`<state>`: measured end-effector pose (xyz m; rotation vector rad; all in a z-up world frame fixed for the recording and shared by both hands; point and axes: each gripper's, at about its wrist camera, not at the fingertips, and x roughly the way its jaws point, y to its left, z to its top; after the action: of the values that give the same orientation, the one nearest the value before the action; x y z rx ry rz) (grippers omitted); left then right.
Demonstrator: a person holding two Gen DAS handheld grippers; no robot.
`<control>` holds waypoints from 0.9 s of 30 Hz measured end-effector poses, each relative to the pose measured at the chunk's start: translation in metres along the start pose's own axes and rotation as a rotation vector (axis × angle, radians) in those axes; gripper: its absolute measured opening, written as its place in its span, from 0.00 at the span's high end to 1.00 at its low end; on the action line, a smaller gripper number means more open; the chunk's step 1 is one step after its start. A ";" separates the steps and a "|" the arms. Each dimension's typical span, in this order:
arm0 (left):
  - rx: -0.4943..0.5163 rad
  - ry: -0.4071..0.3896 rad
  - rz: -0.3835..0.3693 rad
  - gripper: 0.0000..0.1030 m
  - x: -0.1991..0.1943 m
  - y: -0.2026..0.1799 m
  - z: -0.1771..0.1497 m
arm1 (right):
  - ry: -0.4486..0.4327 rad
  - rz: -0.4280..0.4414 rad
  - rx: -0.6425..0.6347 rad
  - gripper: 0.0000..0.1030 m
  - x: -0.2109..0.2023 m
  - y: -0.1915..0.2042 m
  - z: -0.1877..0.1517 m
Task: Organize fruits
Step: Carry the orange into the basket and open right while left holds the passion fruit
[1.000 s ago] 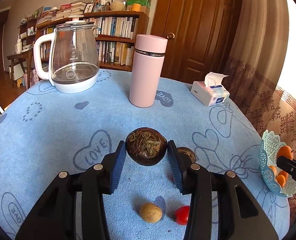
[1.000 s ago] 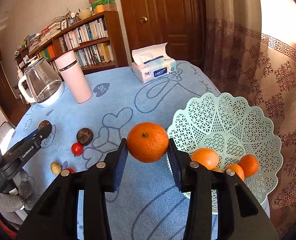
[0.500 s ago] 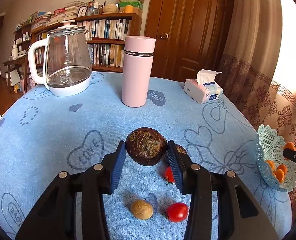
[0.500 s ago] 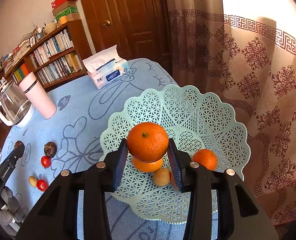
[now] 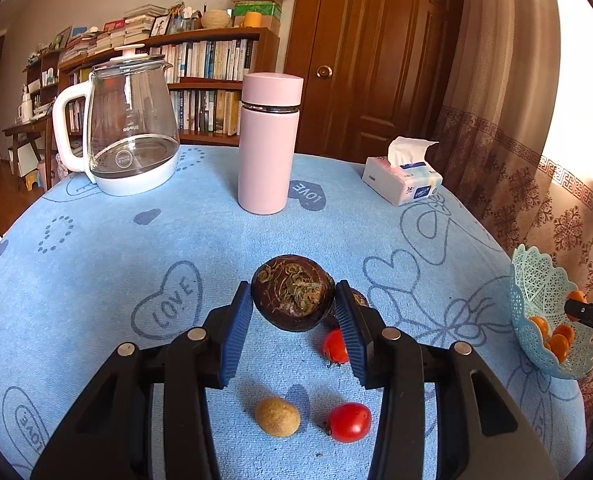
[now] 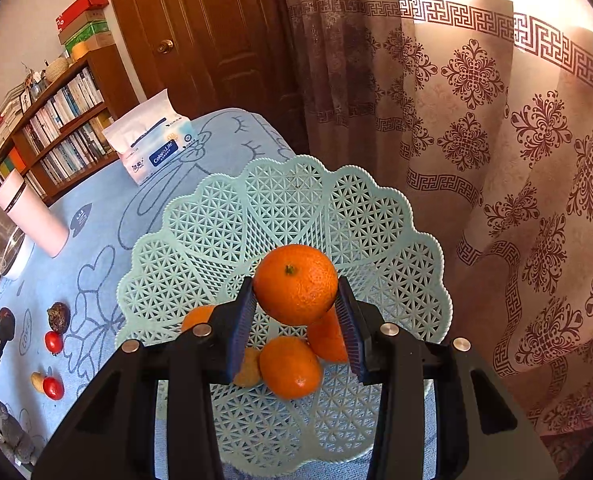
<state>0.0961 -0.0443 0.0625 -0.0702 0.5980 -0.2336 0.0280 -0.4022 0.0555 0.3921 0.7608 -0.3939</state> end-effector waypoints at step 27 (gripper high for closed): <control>0.015 0.002 -0.005 0.58 -0.001 -0.005 -0.002 | 0.039 0.039 0.014 0.58 0.003 0.006 -0.006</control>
<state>0.0933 -0.0494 0.0616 -0.0568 0.5982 -0.2433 0.0296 -0.3944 0.0501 0.4281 0.7877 -0.3562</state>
